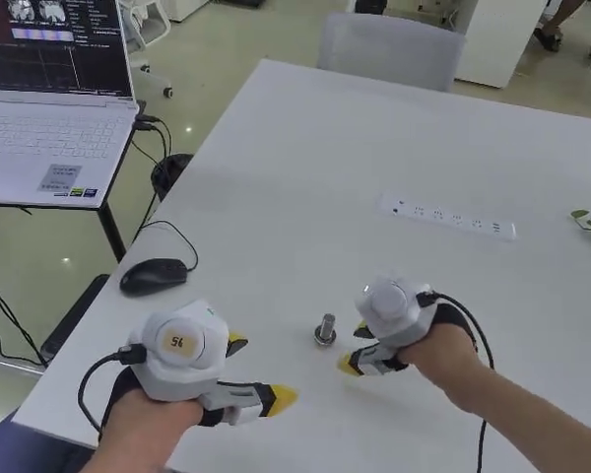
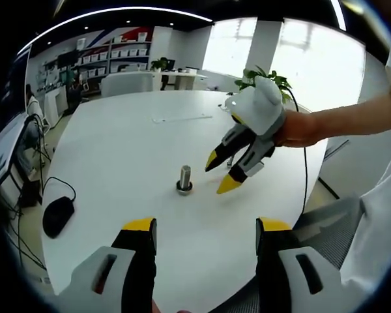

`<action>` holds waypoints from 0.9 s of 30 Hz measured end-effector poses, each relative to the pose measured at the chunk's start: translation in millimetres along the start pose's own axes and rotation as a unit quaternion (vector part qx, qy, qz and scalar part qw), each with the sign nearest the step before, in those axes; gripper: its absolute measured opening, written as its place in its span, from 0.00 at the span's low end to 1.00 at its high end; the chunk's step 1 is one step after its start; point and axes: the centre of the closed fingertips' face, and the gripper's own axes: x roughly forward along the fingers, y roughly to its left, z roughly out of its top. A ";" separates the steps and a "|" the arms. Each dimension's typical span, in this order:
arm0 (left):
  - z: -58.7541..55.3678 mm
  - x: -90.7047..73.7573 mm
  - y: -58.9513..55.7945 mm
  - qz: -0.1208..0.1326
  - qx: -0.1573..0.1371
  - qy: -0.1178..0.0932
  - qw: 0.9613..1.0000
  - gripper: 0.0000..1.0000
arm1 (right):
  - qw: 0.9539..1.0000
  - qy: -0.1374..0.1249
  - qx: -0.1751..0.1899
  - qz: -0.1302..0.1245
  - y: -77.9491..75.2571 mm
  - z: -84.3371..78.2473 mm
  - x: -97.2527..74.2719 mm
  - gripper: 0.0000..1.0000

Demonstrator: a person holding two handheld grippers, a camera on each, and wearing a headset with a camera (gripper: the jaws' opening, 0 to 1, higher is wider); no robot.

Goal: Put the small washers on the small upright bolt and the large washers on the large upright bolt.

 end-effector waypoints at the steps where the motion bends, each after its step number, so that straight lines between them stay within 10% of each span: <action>1: 0.8 1.0 0.0 -0.001 0.001 0.000 1.000 0.61 | 1.000 -0.005 0.005 -0.003 2.2 -1.8 -5.0 0.39; 17: 7.2 9.9 1.4 -0.011 0.017 0.008 1.000 0.61 | 0.989 -0.080 0.114 -0.054 5.1 -73.2 -71.1 0.49; 27: 9.9 7.7 11.6 -0.001 0.012 0.004 1.000 0.61 | 0.971 -0.125 0.180 -0.092 2.9 -109.9 -108.2 0.55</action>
